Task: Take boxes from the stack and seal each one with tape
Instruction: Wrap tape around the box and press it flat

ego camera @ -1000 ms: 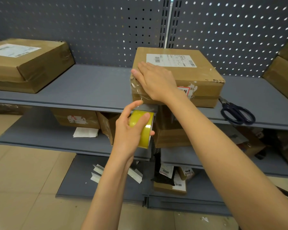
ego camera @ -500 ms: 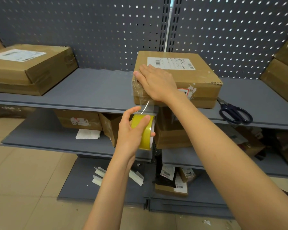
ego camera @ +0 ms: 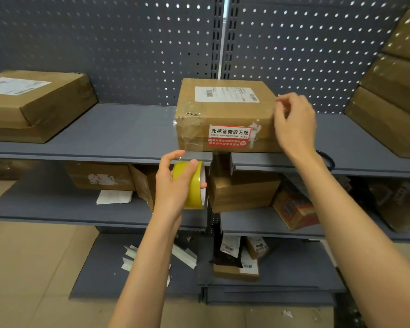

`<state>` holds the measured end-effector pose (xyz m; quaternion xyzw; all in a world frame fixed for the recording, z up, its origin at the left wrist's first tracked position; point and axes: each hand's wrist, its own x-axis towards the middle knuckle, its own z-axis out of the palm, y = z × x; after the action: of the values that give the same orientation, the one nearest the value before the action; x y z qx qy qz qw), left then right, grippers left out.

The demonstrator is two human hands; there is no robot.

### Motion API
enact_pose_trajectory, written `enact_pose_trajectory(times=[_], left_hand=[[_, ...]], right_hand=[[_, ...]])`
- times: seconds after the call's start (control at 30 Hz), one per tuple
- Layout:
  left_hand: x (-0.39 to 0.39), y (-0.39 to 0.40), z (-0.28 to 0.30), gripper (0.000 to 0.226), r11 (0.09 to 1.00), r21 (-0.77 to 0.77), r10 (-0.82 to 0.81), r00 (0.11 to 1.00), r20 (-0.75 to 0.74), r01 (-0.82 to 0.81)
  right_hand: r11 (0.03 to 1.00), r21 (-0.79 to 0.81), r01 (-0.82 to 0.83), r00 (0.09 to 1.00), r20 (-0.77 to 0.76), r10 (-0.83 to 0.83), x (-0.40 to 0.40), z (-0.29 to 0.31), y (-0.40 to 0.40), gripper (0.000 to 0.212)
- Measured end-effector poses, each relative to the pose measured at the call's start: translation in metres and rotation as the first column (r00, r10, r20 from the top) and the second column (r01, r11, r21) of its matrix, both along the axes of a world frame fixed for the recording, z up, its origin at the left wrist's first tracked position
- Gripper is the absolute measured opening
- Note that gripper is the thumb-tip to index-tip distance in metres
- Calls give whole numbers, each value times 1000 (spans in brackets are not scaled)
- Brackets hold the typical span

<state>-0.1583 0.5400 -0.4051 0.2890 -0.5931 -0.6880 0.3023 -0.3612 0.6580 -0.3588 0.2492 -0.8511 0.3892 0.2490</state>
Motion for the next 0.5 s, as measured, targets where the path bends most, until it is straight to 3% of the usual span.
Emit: enact_pose_trajectory(times=[0.17,0.37,0.5], left_hand=[[-3,1,-5,37,1000,-4,0,1000,15,0],[-7,-2,-10,38,1000,-3,26,999,41,-26],[-8,0,-12,37,999,18,30,999,29,-30]], right_hand=[[978,-19,206,977,68,-204,-7,-27,41,24],[926,294,238,933,197,-302,-7,-41,72,29],[903,362,233,930,189,-316,-7,-42,78,31]])
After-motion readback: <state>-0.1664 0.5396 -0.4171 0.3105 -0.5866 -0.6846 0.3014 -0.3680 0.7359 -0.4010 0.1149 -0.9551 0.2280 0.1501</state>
